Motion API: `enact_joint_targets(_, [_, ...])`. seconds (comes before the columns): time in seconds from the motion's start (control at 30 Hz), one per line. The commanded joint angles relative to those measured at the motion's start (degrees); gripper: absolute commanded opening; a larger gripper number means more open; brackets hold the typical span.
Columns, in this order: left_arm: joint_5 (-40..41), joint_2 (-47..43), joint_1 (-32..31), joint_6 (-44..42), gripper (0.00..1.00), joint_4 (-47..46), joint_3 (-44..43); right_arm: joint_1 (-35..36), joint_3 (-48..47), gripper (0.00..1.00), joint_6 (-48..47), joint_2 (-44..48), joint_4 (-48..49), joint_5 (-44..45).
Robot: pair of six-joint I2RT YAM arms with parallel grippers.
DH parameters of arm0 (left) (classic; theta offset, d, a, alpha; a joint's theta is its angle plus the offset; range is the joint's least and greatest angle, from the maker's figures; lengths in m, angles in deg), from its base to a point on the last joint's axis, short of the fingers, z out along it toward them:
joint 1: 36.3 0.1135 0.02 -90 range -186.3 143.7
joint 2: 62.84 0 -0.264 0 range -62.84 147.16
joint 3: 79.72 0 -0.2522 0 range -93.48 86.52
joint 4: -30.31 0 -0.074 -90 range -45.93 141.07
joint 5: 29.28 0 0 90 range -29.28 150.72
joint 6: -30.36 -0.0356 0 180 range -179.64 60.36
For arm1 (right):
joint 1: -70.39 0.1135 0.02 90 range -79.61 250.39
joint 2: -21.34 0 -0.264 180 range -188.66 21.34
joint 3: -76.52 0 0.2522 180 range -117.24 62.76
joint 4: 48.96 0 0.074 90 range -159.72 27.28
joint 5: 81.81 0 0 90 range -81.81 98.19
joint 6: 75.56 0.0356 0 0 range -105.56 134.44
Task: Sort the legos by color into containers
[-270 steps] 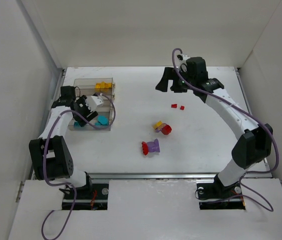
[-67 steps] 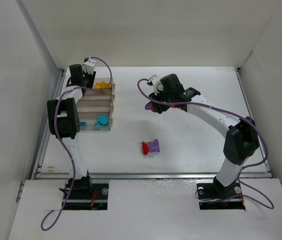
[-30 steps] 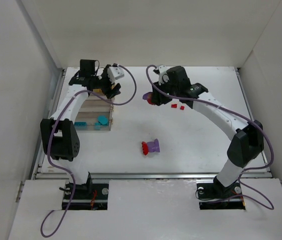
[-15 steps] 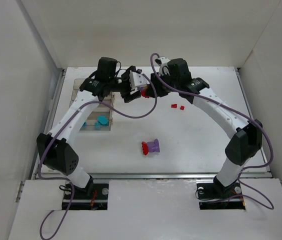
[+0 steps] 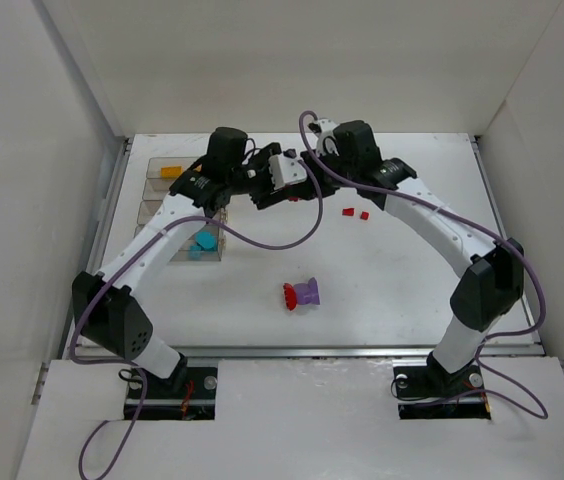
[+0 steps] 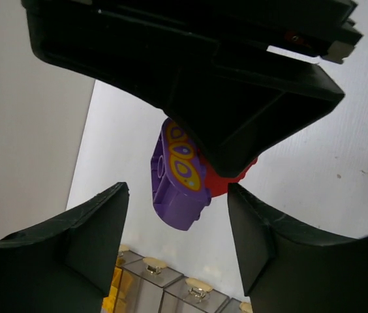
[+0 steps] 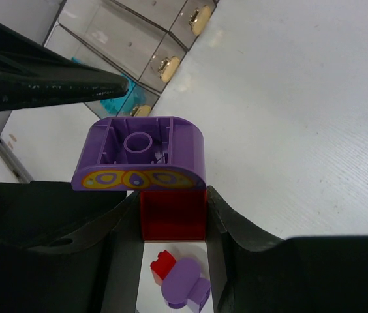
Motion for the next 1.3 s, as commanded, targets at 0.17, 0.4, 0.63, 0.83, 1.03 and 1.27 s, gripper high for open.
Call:
enact_joint_targets(0.17, [2.58,-2.61,-0.31,1.76,0.39,-4.61,0.40,1.17,1.90,0.00,0.73,3.57,4.17,-2.72])
enact_joint_targets(0.4, [2.05,-2.61,-0.31,1.06,0.18,-4.08,0.93,1.17,3.84,0.00,0.73,5.42,5.58,-3.34])
enact_joint_targets(0.63, [6.26,-2.61,-0.31,3.70,0.00,-8.29,3.22,1.17,5.42,0.00,0.20,5.42,5.05,-3.87])
enact_joint_targets(0.83, [7.49,-2.61,3.90,8.25,0.00,-10.50,6.12,1.17,6.74,0.00,-0.33,5.95,3.83,-2.81])
enact_joint_targets(1.03, [10.13,-0.76,9.78,12.83,0.00,-7.26,6.12,1.17,6.74,0.00,-0.94,5.42,2.68,-2.29])
enact_joint_targets(1.27, [8.03,-1.38,22.78,6.17,0.00,-0.04,9.01,1.17,7.80,0.00,-2.70,5.42,1.53,-0.44])
